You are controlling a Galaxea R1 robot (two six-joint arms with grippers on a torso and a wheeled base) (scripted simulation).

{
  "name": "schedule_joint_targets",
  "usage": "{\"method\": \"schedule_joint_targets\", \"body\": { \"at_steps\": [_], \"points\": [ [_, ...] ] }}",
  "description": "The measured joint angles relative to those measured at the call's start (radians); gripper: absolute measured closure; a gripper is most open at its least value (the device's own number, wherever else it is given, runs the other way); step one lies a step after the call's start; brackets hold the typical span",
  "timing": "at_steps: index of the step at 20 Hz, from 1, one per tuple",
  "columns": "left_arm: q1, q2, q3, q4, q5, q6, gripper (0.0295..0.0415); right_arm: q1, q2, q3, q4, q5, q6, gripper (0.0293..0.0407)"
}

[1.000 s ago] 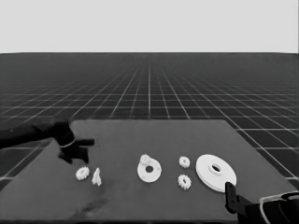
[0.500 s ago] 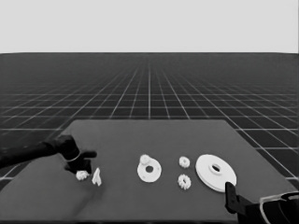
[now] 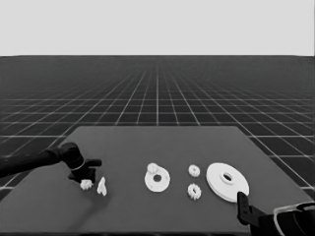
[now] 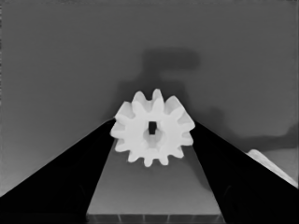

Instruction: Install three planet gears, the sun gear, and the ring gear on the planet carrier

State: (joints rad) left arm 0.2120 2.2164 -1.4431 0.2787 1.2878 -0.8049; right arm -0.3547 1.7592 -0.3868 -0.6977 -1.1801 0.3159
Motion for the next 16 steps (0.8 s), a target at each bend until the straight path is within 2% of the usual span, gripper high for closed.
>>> {"method": "schedule_joint_targets", "body": {
  "at_steps": [4, 6, 8, 14, 15, 16],
  "points": [
    [0.0, 0.0, 0.0, 0.0, 0.0, 0.0, 0.0398, 0.0, 0.0, 0.0, 0.0, 0.0, 0.0, 0.0315],
    [-0.127, -0.059, 0.112, -0.086, 0.103, -0.029, 0.0398, 0.0, 0.0, 0.0, 0.0, 0.0, 0.0, 0.0315],
    [-0.182, -0.07, 0.131, -0.124, 0.138, -0.032, 0.0398, 0.0, 0.0, 0.0, 0.0, 0.0, 0.0, 0.0315],
    [-0.209, -0.073, 0.136, -0.144, 0.155, -0.032, 0.0398, 0.0, 0.0, 0.0, 0.0, 0.0, 0.0, 0.0315],
    [-0.207, 0.041, 0.321, -0.088, 0.214, -0.439, 0.0398, 0.0, 0.0, 0.0, 0.0, 0.0, 0.0, 0.0315],
    [-0.205, 0.293, 0.352, -0.077, 0.261, -0.663, 0.0398, 0.0, 0.0, 0.0, 0.0, 0.0, 0.0, 0.0315]
  ]
}}
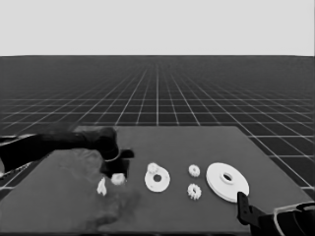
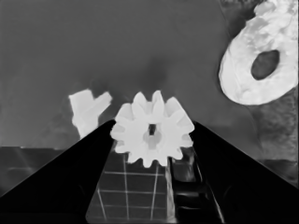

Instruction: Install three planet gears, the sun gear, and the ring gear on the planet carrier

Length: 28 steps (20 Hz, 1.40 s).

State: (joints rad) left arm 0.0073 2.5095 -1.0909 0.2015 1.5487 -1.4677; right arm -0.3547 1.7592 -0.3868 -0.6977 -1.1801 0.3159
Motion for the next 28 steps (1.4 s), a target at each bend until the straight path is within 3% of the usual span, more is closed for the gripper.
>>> {"method": "schedule_joint_targets", "body": {
  "at_steps": [2, 4, 8, 10, 12, 18, 20, 21, 28],
  "points": [
    [0.002, 0.289, -0.154, -0.008, 0.019, -0.085, 0.0398, 0.0, 0.0, 0.0, 0.0, 0.0, 0.0, 0.0315],
    [0.003, 0.383, -0.25, -0.011, 0.017, -0.076, 0.0398, 0.0, 0.0, 0.0, 0.0, 0.0, 0.0, 0.0315],
    [0.004, 0.423, -0.303, -0.012, 0.016, -0.066, 0.0398, 0.0, 0.0, 0.0, 0.0, 0.0, 0.0, 0.0315],
    [0.117, 0.436, -0.36, 0.1, 0.001, -0.025, 0.0398, 0.0, 0.0, 0.0, 0.0, 0.0, 0.0, 0.0315],
    [0.156, 0.443, -0.391, 0.137, -0.01, -0.004, 0.0398, 0.0, 0.0, 0.0, 0.0, 0.0, 0.0, 0.0315],
    [0.173, 0.447, -0.407, 0.155, -0.017, 0.006, 0.0398, 0.0, 0.0, 0.0, 0.0, 0.0, 0.0, 0.0315],
    [0.173, 0.447, -0.408, 0.155, -0.017, 0.006, 0.0339, 0.0, 0.0, 0.0, 0.0, 0.0, 0.0, 0.0315],
    [0.174, 0.447, -0.408, 0.155, -0.017, 0.006, 0.033, 0.0, 0.0, 0.0, 0.0, 0.0, 0.0, 0.0315],
    [0.174, 0.447, -0.408, 0.156, -0.017, 0.006, 0.0326, 0.0, 0.0, 0.0, 0.0, 0.0, 0.0, 0.0315]
  ]
}}
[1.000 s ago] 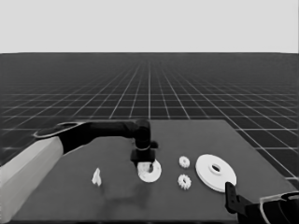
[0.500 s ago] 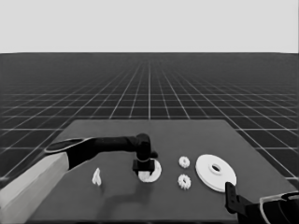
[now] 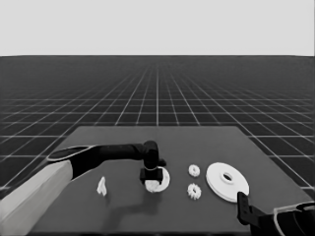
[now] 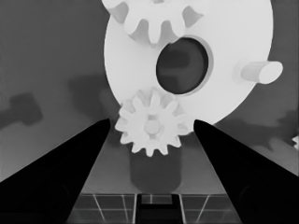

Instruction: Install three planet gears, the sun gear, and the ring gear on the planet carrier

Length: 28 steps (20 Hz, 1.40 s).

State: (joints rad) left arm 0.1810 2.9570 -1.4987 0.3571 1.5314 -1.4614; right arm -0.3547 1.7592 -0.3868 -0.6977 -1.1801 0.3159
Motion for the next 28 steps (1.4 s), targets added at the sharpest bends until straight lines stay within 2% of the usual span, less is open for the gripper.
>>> {"method": "schedule_joint_targets", "body": {
  "at_steps": [1, 3, 6, 10, 11, 12, 13, 14, 16, 20, 21, 22, 24, 28],
  "points": [
    [-0.059, -0.013, 0.053, -0.063, 0.022, -0.036, 0.0326, 0.0, 0.0, 0.0, 0.0, 0.0, 0.0, 0.0315],
    [-0.133, -0.018, 0.088, -0.13, 0.032, -0.062, 0.0326, 0.0, 0.0, 0.0, 0.0, 0.0, 0.0, 0.0315],
    [-0.163, -0.019, 0.096, -0.16, 0.033, -0.069, 0.0326, 0.0, 0.0, 0.0, 0.0, 0.0, 0.0, 0.0315],
    [-0.169, -0.019, 0.097, -0.167, 0.033, -0.07, 0.0326, 0.0, 0.0, 0.0, 0.0, 0.0, 0.0, 0.0315],
    [-0.275, -0.286, 0.467, -0.118, -0.325, 0.414, 0.0303, 0.0, 0.0, 0.0, 0.0, 0.0, 0.0, 0.0315],
    [-0.381, -0.661, 0.717, -0.089, -0.544, 0.913, 0.0301, 0.0, 0.0, 0.0, 0.0, 0.0, 0.0, 0.0315],
    [-0.441, -0.892, 0.865, -0.071, -0.672, 1.283, 0.0308, 0.0, 0.0, 0.0, 0.0, 0.0, 0.0, 0.0315],
    [-0.475, -1.024, 0.954, -0.061, -0.747, 1.501, 0.0317, 0.0, 0.0, 0.0, 0.0, 0.0, 0.0, 0.0315],
    [-0.506, -1.142, 1.037, -0.052, -0.818, 1.704, 0.0324, 0.0, 0.0, 0.0, 0.0, 0.0, 0.0, 0.0315],
    [-0.521, -1.195, 1.076, -0.048, -0.851, 1.799, 0.0326, 0.0, 0.0, 0.0, 0.0, 0.0, 0.0, 0.0315],
    [-0.522, -1.198, 1.078, -0.047, -0.852, 1.805, 0.0326, 0.218, 0.284, -0.111, 0.156, -0.331, 0.484, 0.0306],
    [-0.522, -1.2, 1.079, -0.047, -0.853, 1.808, 0.0326, 0.298, 0.511, -0.286, 0.301, -0.407, 0.827, 0.0307],
    [-0.523, -1.201, 1.08, -0.047, -0.854, 1.811, 0.0326, 0.327, 0.662, -0.525, 0.422, -0.383, 1.037, 0.0313],
    [-0.523, -1.202, 1.081, -0.047, -0.855, 1.812, 0.0326, 0.332, 0.724, -0.659, 0.475, -0.363, 1.106, 0.0315]
  ]
}}
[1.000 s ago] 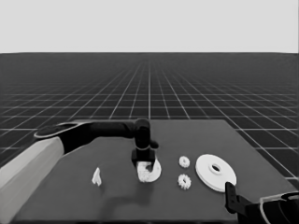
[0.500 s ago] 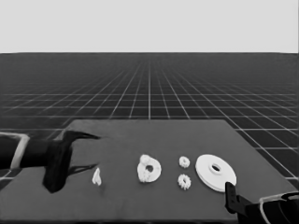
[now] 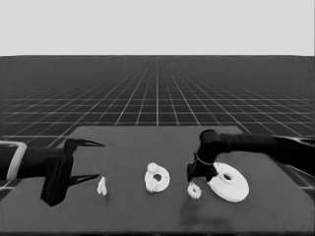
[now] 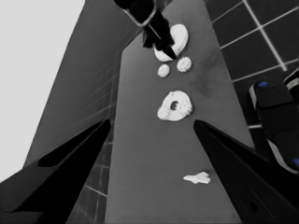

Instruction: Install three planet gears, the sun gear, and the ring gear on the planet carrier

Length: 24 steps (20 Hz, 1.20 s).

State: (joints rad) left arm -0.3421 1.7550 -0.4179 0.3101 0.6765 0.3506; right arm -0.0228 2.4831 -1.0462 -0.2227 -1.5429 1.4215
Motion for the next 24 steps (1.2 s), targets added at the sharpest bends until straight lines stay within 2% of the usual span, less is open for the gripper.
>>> {"method": "schedule_joint_targets", "body": {
  "at_steps": [2, 3, 5, 7, 12, 14, 22, 24],
  "points": [
    [0.0, 0.0, 0.0, 0.0, 0.0, 0.0, 0.0326, 0.0, 0.006, -0.014, 0.005, 0.002, 0.005, 0.0315],
    [0.0, 0.0, 0.0, 0.0, 0.0, 0.0, 0.0326, -0.092, 0.017, -0.053, -0.092, 0.022, -0.018, 0.0315],
    [0.0, 0.0, 0.0, 0.0, 0.0, 0.0, 0.0326, -0.188, 0.035, -0.116, -0.174, 0.052, -0.05, 0.0315],
    [0.0, 0.0, 0.0, 0.0, 0.0, 0.0, 0.0326, -0.216, 0.044, -0.144, -0.2, 0.066, -0.064, 0.0315],
    [0.0, 0.0, 0.0, 0.0, 0.0, 0.0, 0.0326, -0.228, 0.048, -0.157, -0.212, 0.074, -0.07, 0.0315],
    [0.0, 0.0, 0.0, 0.0, 0.0, 0.0, 0.0326, -0.228, 0.048, -0.158, -0.212, 0.074, -0.071, 0.0386],
    [0.0, 0.0, 0.0, 0.0, 0.0, 0.0, 0.0326, -0.228, 0.049, -0.158, -0.213, 0.074, -0.071, 0.0387],
    [0.0, 0.0, 0.0, 0.0, 0.0, 0.0, 0.0326, -0.091, 0.015, -0.047, -0.08, 0.017, -0.01, 0.0388]
  ]
}}
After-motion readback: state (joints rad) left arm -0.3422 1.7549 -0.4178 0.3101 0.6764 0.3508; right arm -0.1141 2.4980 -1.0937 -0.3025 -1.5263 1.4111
